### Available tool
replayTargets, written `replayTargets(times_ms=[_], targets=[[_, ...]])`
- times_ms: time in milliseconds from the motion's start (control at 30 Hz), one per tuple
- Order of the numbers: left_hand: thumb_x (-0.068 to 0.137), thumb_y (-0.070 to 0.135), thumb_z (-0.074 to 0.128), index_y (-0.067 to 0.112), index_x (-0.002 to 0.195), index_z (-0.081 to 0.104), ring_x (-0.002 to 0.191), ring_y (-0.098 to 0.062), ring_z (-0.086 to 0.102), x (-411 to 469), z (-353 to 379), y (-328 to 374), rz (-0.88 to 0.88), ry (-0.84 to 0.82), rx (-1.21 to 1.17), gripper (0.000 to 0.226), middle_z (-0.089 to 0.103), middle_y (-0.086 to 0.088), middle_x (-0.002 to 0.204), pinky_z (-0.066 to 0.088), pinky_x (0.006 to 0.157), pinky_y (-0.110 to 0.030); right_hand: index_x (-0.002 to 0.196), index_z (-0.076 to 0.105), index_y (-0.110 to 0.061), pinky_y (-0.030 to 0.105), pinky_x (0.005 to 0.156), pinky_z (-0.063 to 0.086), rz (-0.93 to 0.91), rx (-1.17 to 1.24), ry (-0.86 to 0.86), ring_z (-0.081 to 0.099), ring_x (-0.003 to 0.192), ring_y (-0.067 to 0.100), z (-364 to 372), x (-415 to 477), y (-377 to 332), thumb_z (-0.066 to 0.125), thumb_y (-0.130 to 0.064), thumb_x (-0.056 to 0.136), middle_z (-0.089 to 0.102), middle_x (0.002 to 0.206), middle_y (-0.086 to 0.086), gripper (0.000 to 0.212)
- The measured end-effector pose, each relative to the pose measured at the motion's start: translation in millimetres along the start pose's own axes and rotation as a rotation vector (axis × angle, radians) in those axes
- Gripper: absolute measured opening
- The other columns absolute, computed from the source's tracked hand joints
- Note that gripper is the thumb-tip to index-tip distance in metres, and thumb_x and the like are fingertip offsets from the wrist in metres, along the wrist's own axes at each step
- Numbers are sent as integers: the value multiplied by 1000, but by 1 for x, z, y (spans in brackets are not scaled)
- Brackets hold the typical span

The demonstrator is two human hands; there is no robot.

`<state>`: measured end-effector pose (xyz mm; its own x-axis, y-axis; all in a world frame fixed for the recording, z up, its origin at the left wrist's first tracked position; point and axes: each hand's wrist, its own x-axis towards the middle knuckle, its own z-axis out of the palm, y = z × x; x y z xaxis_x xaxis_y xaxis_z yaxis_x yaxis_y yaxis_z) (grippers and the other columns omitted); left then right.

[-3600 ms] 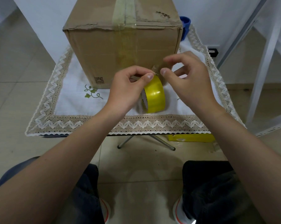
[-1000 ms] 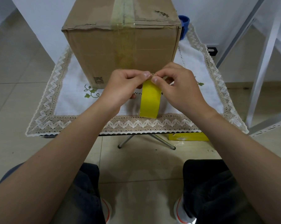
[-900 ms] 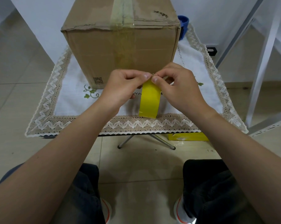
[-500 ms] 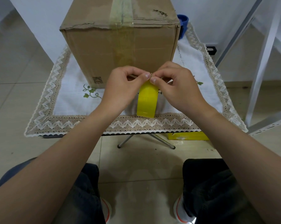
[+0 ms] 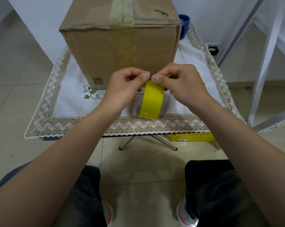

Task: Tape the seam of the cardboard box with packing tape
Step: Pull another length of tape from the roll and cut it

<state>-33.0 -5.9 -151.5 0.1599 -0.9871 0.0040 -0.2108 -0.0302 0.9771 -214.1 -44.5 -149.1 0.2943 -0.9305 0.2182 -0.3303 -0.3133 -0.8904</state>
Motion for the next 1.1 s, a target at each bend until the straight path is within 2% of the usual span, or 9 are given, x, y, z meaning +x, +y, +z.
replayTargets(times_ms=[67,167,267,333,467,600,767,900,1100], targets=[[98,39,67,23,89,73,68,-3,64,1,-1,1,-74,-4,-4,19,70,7,83,50,56,-25,86,79,-10,39,70,52,-12,-19,24,59,73,16,-2,1,2,79,-18,92,71,91,13,10],[96,45,68,12,100,75,82,-19,72,0,2,2,-151,-107,-9,34,77,-2,92,59,77,-39,89,79,-6,39,71,51,-51,-45,41,59,73,17,-2,0,4,76,-14,94,70,91,16,11],[94,40,71,7,106,74,86,-18,72,0,5,0,-172,-141,-2,35,76,-5,94,58,84,-35,90,79,-10,33,70,50,-82,-60,33,59,75,12,-1,0,5,73,-13,95,69,90,13,8],[97,42,67,14,97,76,86,-16,72,-2,5,0,-193,-203,9,30,76,-2,90,57,86,-35,90,79,-13,25,69,48,-88,-70,25,58,74,6,-1,0,5,72,-13,96,68,89,6,9],[101,38,62,17,85,77,74,-12,72,-5,6,3,-196,-261,-13,30,75,0,79,59,75,-27,89,77,-19,10,68,41,-76,-75,26,56,71,-4,1,0,3,73,-15,96,65,86,-5,10],[100,26,65,16,87,78,81,-20,74,-8,8,7,-187,-254,-63,21,78,-14,92,63,79,-34,80,74,-28,9,69,40,-75,-74,72,56,73,-5,2,0,0,76,-17,93,63,90,-6,16],[103,23,61,6,102,76,86,-22,73,-9,7,7,-146,-311,-115,22,74,-13,96,62,80,-35,76,71,-34,10,68,39,-114,-80,94,53,73,-1,0,-1,-5,76,-19,92,61,94,-5,22],[105,22,56,0,117,71,95,-22,78,-13,7,8,-99,-372,-127,29,80,-11,101,63,82,-33,81,75,-25,11,66,38,-181,-93,131,53,72,1,-1,-2,-5,76,-19,92,61,93,-4,12],[103,25,60,15,90,76,70,-9,73,-18,12,12,-146,-305,-124,23,79,4,75,61,66,-26,84,78,-9,10,67,39,-352,-211,182,52,75,2,4,-7,-1,76,-12,91,59,90,0,8]])
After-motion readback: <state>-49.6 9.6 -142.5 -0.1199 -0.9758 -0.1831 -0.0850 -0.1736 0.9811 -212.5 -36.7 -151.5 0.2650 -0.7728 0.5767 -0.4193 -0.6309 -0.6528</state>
